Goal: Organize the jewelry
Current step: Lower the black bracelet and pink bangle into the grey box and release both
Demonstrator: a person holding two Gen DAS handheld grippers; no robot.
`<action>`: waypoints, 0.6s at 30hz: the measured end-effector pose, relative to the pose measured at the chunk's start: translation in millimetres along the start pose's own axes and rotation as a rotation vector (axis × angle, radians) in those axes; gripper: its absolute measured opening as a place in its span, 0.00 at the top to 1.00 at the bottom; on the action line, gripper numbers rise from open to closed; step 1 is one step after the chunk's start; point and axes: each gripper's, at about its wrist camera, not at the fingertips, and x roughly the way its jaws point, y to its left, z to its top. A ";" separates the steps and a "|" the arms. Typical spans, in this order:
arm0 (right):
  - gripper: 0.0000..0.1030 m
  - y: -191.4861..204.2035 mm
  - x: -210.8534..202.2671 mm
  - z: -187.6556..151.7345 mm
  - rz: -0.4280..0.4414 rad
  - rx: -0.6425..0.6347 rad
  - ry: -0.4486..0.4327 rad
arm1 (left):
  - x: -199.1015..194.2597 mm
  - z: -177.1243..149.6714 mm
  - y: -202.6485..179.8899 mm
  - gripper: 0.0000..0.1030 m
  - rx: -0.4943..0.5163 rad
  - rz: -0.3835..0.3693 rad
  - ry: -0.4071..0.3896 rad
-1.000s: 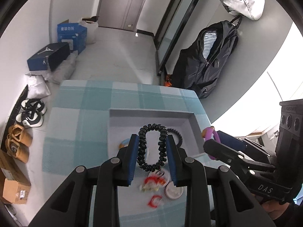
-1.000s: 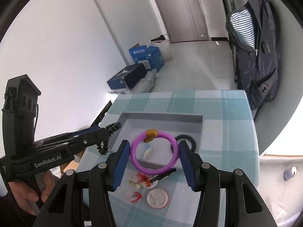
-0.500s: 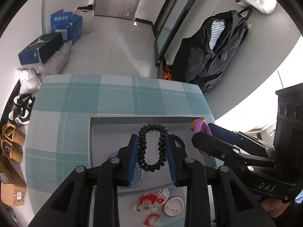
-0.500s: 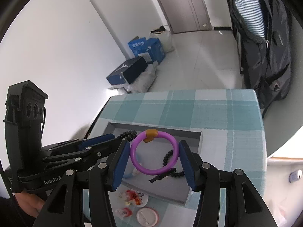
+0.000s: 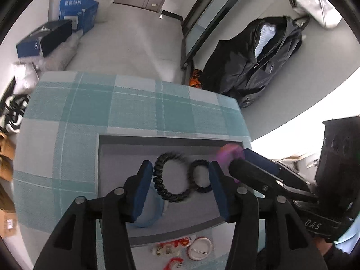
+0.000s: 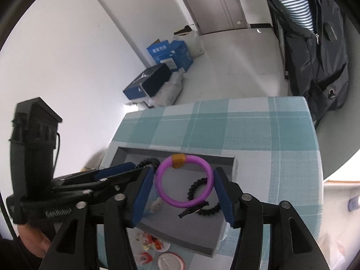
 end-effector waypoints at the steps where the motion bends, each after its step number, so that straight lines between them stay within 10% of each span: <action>1: 0.37 -1.0 -4.6 -0.8 0.004 0.000 -0.014 | -3.1 -0.3 -0.3 0.55 0.007 0.007 -0.011; 18: 0.09 2.2 -51.8 -9.0 -0.048 0.031 -0.133 | -29.5 -20.3 -21.4 0.43 0.111 0.172 -0.066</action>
